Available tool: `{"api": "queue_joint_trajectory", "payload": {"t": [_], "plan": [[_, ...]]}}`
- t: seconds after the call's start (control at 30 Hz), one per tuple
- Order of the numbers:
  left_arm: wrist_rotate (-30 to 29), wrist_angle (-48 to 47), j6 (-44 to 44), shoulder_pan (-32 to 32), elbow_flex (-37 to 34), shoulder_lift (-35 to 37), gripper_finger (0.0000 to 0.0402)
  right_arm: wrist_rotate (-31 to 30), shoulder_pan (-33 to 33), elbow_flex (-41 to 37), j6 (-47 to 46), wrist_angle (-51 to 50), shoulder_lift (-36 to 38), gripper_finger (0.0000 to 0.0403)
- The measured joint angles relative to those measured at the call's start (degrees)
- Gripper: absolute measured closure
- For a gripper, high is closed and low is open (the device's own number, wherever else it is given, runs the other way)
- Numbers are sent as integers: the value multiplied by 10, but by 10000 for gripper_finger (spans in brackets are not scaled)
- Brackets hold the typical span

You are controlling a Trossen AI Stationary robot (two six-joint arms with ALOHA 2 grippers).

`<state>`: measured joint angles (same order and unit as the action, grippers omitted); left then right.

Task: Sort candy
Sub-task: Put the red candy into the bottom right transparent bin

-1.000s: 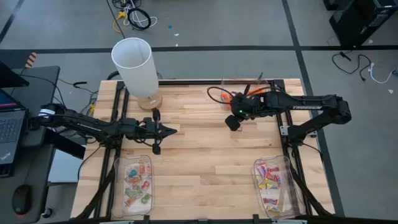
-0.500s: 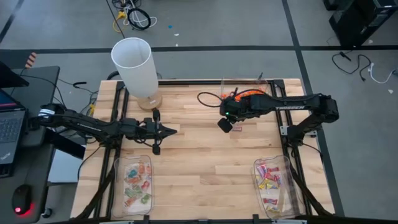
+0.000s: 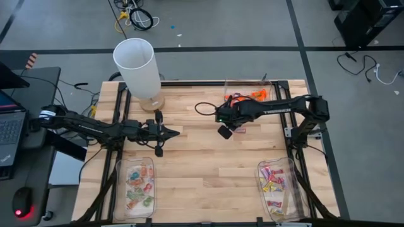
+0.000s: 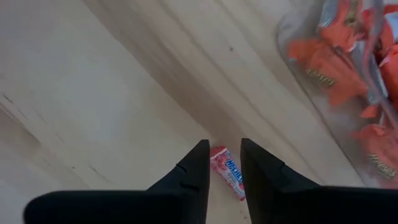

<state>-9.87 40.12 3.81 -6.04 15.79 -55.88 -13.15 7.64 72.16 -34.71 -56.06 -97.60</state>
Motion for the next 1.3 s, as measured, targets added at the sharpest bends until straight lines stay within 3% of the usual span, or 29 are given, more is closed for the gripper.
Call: {"api": "queue_joint_trajectory", "payload": {"t": [0.43, 1.3], "plan": [[0, -9, 0, 0, 0, 0, 397, 7, 0, -1, -15, -25, -48, 291], [0, -14, -13, 0, 0, 0, 397, 9, 0, -2, -34, -31, -84, 286]]}}
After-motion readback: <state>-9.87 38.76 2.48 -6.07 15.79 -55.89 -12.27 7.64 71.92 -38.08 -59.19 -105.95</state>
